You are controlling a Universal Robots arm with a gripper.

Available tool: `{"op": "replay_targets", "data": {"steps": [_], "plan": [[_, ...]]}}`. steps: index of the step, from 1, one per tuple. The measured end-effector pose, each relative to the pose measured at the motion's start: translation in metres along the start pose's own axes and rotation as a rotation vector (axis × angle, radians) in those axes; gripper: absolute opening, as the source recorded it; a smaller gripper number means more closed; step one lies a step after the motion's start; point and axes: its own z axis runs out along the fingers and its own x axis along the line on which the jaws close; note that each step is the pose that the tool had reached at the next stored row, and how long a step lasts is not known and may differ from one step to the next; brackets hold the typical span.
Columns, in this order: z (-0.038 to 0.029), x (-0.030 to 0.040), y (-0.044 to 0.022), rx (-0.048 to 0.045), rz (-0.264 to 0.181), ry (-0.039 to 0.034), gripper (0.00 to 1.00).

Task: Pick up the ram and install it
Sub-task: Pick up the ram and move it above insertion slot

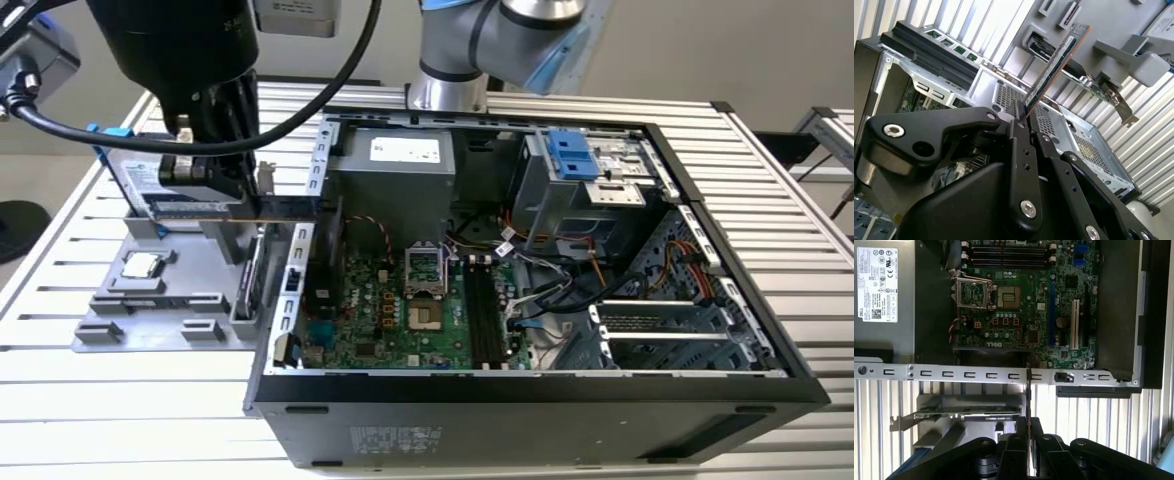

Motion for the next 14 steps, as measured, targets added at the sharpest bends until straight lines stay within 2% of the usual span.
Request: {"op": "replay_targets", "data": {"steps": [14], "plan": [[0.0005,0.0001,0.0203,0.0000,0.000,0.0000,0.00]]}}
